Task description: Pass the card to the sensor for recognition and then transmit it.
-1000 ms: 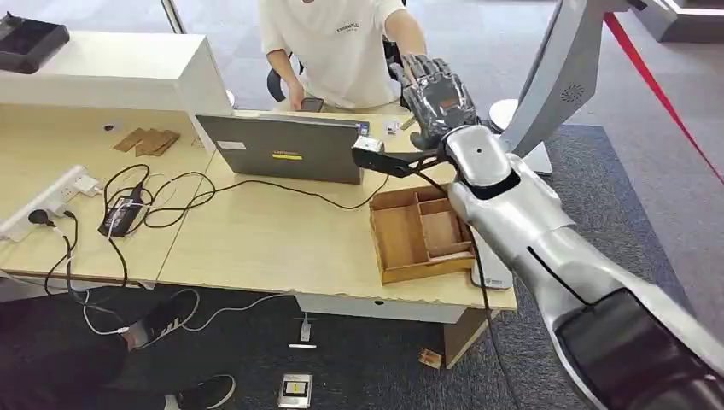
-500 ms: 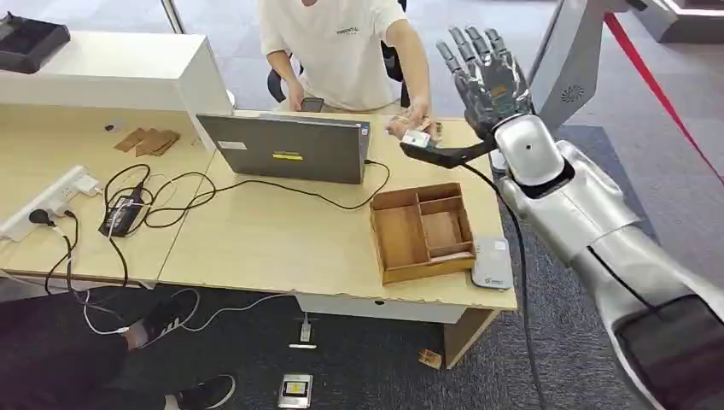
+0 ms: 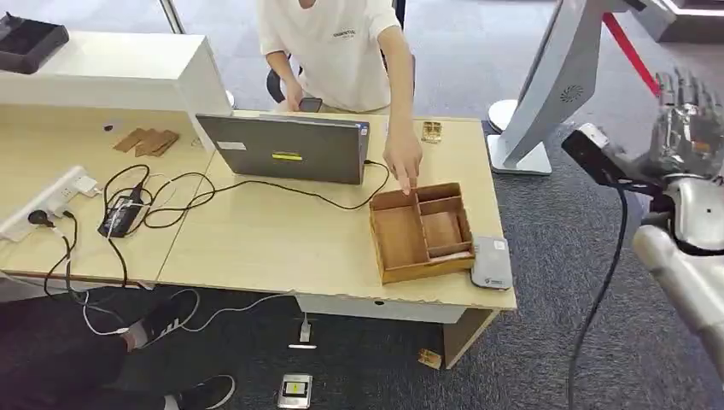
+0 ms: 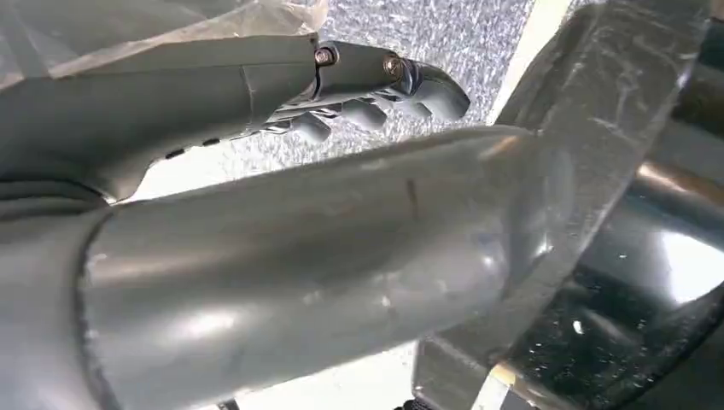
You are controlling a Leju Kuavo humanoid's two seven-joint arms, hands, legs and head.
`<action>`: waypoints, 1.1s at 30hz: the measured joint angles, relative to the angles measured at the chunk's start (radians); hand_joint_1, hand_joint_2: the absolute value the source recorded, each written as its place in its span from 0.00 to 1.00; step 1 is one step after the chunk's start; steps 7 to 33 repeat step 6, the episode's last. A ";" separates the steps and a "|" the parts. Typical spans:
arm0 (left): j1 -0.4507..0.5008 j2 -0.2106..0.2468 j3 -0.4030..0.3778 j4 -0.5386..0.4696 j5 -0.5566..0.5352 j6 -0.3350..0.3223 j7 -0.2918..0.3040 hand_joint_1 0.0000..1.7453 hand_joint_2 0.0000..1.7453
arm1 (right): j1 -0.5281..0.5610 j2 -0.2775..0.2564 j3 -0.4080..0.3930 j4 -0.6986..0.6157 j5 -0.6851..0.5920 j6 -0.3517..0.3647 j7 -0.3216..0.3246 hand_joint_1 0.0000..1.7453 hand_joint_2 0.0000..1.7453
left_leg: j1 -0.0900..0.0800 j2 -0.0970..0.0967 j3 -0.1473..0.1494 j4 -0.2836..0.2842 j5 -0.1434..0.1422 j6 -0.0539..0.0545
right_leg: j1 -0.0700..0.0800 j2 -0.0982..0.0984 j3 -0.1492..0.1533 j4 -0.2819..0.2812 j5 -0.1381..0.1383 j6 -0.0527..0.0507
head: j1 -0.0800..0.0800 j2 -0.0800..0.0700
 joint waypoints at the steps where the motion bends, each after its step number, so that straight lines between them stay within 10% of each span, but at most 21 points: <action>1: 0.000 0.000 0.002 0.000 0.003 0.000 0.002 0.00 0.00 | 0.028 -0.012 -0.019 0.000 -0.024 -0.011 -0.002 0.00 1.00 | 0.000 0.000 0.000 0.000 0.000 0.000 | 0.000 0.000 0.000 0.000 0.000 0.000 | 0.001 0.000; 33: 0.006 0.000 0.014 0.000 0.015 0.000 0.003 0.00 0.00 | 0.145 -0.048 -0.098 0.014 -0.070 -0.062 -0.040 0.00 1.00 | 0.000 0.000 -0.001 0.000 0.000 0.000 | 0.000 0.000 -0.001 0.001 0.000 0.000 | 0.000 0.000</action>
